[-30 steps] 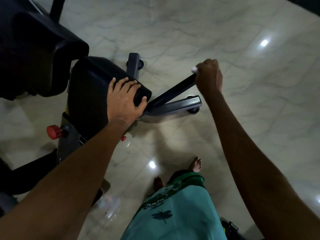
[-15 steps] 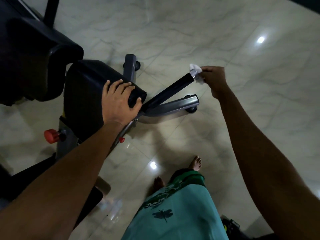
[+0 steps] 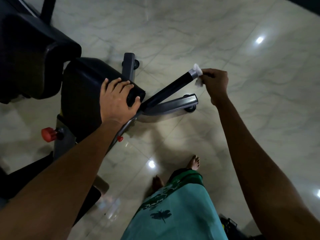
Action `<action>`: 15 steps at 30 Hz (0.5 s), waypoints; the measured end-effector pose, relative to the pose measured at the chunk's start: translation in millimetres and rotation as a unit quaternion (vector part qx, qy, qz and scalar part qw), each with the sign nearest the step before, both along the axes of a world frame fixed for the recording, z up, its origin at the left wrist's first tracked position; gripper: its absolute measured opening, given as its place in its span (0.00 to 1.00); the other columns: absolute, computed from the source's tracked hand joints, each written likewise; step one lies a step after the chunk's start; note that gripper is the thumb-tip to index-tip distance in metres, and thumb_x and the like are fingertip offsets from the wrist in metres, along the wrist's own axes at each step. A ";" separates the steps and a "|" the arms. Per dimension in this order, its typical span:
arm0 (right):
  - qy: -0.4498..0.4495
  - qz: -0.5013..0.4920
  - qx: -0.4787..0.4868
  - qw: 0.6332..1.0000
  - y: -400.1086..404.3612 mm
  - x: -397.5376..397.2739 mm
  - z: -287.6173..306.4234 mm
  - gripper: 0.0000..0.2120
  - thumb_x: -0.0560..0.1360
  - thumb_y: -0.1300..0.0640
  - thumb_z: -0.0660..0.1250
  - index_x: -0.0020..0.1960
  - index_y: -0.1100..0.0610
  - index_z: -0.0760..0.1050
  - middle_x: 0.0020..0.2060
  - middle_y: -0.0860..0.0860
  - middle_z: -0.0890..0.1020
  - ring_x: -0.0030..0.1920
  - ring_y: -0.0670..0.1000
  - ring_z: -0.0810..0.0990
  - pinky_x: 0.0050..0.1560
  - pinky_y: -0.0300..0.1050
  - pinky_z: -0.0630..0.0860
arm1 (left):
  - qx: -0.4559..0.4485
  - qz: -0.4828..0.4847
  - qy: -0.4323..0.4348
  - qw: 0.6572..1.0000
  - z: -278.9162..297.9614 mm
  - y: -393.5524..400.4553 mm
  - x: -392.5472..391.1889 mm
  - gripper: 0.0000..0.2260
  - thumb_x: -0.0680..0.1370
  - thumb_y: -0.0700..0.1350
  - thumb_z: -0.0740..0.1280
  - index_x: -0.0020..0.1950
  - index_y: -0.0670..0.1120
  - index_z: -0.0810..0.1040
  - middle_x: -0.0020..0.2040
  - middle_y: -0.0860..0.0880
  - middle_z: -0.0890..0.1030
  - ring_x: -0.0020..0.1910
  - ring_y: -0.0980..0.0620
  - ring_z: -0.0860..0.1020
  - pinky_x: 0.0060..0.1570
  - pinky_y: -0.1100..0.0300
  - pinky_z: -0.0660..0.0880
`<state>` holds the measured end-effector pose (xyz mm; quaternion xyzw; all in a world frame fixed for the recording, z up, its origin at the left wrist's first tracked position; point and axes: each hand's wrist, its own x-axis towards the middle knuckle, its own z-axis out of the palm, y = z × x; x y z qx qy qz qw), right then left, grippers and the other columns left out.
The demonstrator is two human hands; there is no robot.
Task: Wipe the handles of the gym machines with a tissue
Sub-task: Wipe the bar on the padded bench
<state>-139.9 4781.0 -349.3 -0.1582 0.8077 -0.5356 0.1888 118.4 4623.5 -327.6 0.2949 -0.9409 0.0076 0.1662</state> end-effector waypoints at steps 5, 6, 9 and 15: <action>0.156 0.067 0.052 0.984 -22.3 1.8 10.9 0.08 0.72 0.62 0.66 0.46 0.59 0.84 0.38 0.50 0.84 0.38 0.43 0.79 0.41 0.34 0.71 | 0.000 0.000 0.001 1.000 0.0 0.2 0.0 0.20 0.75 0.55 0.59 0.56 0.43 0.79 0.56 0.44 0.81 0.62 0.43 0.74 0.69 0.45 0.58; 0.151 0.074 0.078 0.983 -25.6 -1.5 11.0 0.09 0.72 0.62 0.64 0.44 0.62 0.83 0.36 0.51 0.82 0.37 0.45 0.77 0.39 0.37 0.69 | 0.000 0.001 -0.001 1.000 0.1 0.3 -0.1 0.20 0.75 0.55 0.59 0.56 0.43 0.79 0.56 0.44 0.81 0.62 0.43 0.74 0.69 0.45 0.58; 0.031 0.026 0.065 0.997 -25.2 -4.6 2.6 0.10 0.69 0.63 0.61 0.33 0.60 0.79 0.28 0.54 0.74 0.32 0.50 0.71 0.38 0.43 0.67 | 0.004 0.002 -0.006 1.000 0.4 0.8 -0.9 0.21 0.75 0.56 0.58 0.56 0.43 0.79 0.56 0.44 0.81 0.63 0.43 0.73 0.70 0.45 0.58; -0.203 -0.149 -0.105 0.962 -13.9 27.4 -8.9 0.12 0.70 0.69 0.63 0.32 0.57 0.76 0.28 0.53 0.75 0.31 0.51 0.75 0.35 0.42 0.76 | 0.000 -0.001 0.005 1.000 -0.4 -0.3 0.8 0.20 0.75 0.56 0.59 0.56 0.43 0.79 0.56 0.45 0.81 0.62 0.44 0.74 0.70 0.46 0.58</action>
